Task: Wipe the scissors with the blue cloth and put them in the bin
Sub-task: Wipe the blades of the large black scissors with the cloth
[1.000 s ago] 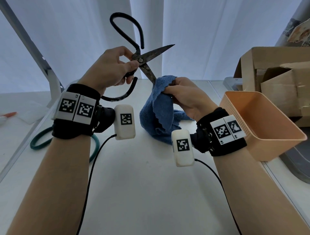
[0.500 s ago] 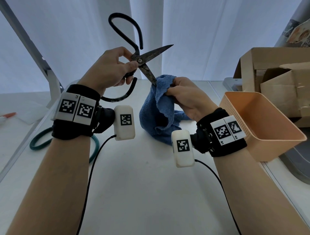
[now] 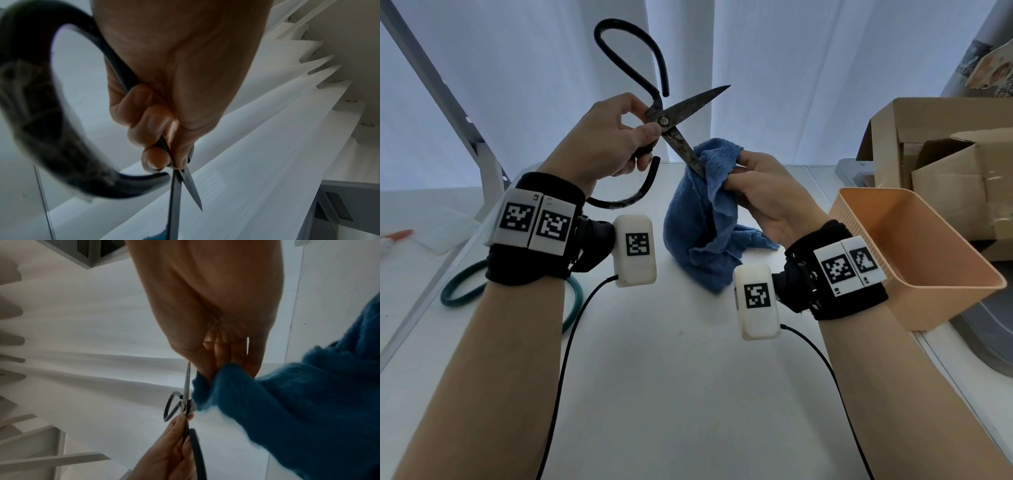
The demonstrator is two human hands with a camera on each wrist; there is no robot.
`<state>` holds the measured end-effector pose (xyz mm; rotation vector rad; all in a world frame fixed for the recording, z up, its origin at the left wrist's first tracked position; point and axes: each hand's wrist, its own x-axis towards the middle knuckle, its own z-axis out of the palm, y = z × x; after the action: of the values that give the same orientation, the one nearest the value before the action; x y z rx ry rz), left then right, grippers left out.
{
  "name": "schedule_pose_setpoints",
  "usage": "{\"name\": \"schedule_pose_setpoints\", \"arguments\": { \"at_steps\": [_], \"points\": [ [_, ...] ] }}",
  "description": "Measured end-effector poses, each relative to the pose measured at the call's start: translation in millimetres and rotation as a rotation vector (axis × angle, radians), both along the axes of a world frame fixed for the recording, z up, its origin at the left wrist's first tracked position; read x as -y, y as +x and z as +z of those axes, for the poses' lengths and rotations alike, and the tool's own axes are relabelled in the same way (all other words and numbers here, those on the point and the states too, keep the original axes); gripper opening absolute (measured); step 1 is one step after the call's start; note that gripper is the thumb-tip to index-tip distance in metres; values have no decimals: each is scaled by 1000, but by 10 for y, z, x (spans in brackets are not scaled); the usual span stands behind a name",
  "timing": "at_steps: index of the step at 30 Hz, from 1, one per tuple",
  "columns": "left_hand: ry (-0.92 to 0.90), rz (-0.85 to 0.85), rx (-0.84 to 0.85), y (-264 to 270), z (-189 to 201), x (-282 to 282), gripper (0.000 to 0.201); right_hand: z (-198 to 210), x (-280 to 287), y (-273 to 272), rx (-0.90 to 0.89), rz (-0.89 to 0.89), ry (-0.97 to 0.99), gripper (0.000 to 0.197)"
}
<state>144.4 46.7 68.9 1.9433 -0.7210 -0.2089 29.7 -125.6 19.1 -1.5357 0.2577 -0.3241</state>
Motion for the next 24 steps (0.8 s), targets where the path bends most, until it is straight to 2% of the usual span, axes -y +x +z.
{"name": "schedule_pose_setpoints", "arguments": {
  "at_steps": [5, 13, 19, 24],
  "points": [
    [1, -3, -10, 6, -1, -7, 22, -25, -1, 9, 63, -17, 103, 39],
    [-12, -16, -10, -18, 16, -2, 22, -43, 2, 37, 80, -35, 100, 36],
    [-6, -20, -12, -25, 6, 17, 22, -40, -9, 38, 67, -1, 83, 41],
    [-10, -14, -26, -16, 7, 10, 23, -42, 10, 38, 56, -28, 52, 35]
  ]
}}
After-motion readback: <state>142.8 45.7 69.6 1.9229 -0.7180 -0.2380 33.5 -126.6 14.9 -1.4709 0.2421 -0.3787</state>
